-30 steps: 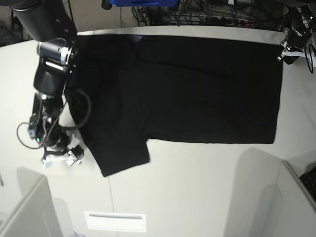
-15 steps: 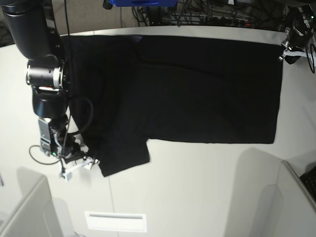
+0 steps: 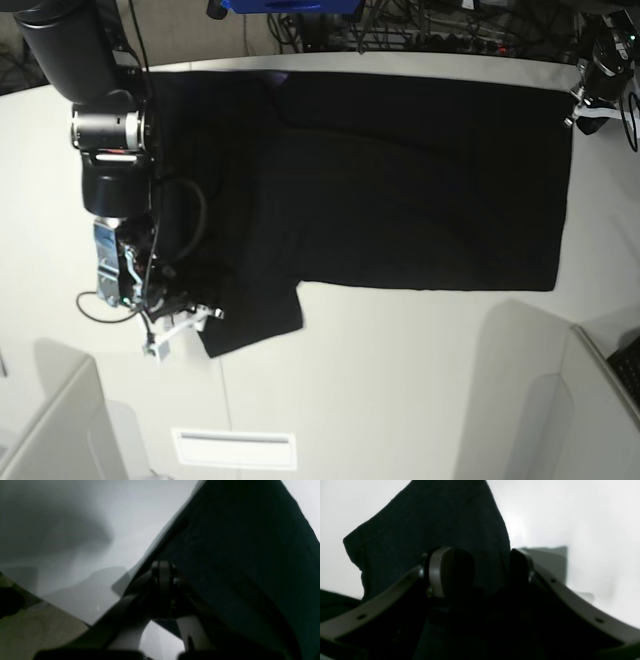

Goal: Fold the T-shirt properly
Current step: 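Release the right gripper and grasp the hem corner below it, then release the left gripper and grasp the hem corner below it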

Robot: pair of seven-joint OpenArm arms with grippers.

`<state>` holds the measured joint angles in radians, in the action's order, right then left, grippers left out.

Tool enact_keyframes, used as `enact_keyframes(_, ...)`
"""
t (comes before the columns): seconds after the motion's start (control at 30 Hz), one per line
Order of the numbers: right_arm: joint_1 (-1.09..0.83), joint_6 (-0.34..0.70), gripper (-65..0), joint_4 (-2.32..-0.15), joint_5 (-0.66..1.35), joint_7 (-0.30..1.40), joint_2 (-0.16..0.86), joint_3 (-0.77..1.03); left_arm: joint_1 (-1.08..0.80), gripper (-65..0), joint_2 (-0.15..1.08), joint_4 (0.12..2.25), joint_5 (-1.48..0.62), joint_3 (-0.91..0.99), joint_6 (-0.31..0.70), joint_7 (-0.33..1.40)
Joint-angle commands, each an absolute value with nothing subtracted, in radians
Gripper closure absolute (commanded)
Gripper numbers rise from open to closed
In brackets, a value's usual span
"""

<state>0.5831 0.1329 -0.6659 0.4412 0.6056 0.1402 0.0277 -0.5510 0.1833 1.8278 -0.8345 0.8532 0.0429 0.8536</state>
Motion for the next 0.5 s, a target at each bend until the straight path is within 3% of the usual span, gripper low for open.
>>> enact_keyframes(0.0, 0.599, 0.134, -31.8, -0.671, 0.437, 0.628, 0.148, 0.027, -0.558, 0.0, 0.197, 1.840, -0.839, 0.862, 0.047, 0.835)
enact_keyframes(0.07, 0.595, 0.134, -27.8, -0.671, 0.437, 0.628, 0.150, 0.027, -0.556, 0.0, 0.197, 1.840, -0.839, 0.862, 0.047, 0.835)
enact_keyframes(0.23, 0.593, 0.134, -6.8, -0.676, 0.435, 0.593, 0.150, 0.025, -0.556, 0.0, 0.197, 1.842, -0.839, 0.862, 0.047, 0.835)
enact_keyframes(0.3, 0.591, 0.134, -1.7, -0.676, 0.435, 0.576, 0.151, 0.025, -0.556, 0.0, 0.199, 1.840, -0.837, 0.860, 0.047, 0.835)
enact_keyframes(0.47, 0.585, 0.133, 0.0, -0.677, 0.435, 0.550, 0.150, 0.033, -0.545, 0.0, 0.200, 1.842, -0.834, 0.855, 0.047, 0.835)
